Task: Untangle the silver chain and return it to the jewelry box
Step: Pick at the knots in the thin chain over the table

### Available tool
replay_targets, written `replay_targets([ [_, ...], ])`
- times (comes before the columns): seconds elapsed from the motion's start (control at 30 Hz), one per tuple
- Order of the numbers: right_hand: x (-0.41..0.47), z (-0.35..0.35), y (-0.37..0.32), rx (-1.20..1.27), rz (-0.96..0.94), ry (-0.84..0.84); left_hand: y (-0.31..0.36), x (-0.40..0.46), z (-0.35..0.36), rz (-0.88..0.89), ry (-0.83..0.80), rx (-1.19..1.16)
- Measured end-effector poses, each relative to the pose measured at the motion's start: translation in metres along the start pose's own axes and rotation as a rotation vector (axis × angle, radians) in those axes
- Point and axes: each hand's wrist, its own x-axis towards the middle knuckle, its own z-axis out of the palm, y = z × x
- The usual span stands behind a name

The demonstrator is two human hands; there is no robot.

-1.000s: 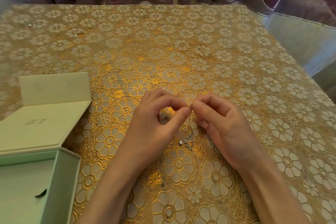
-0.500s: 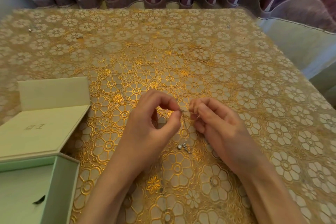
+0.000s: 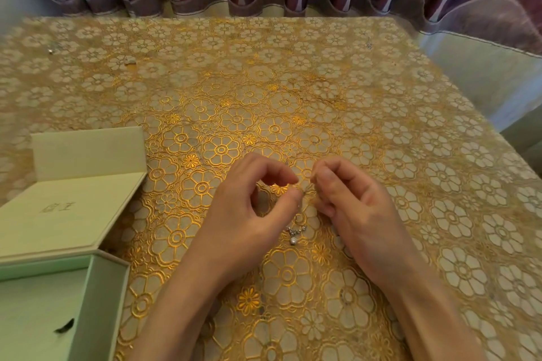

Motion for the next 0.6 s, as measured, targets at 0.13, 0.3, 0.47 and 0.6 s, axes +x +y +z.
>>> replay_targets([
  [0.13,0.0,0.0001,0.001,0.02,0.002,-0.007,0.0014,0.0012,0.0004,0.022,0.002,-0.019],
  [0.3,0.0003,0.0,0.0,-0.03,-0.001,-0.017,0.0009,0.0018,0.001,0.041,-0.002,0.009],
  [0.47,0.0005,-0.0003,-0.0009,-0.024,0.021,-0.016,0.0012,0.0022,0.0012,0.035,0.018,-0.012],
  [0.6,0.0007,0.0005,-0.002,-0.053,0.022,-0.04,-0.0019,0.0016,0.0017,0.075,0.019,0.096],
])
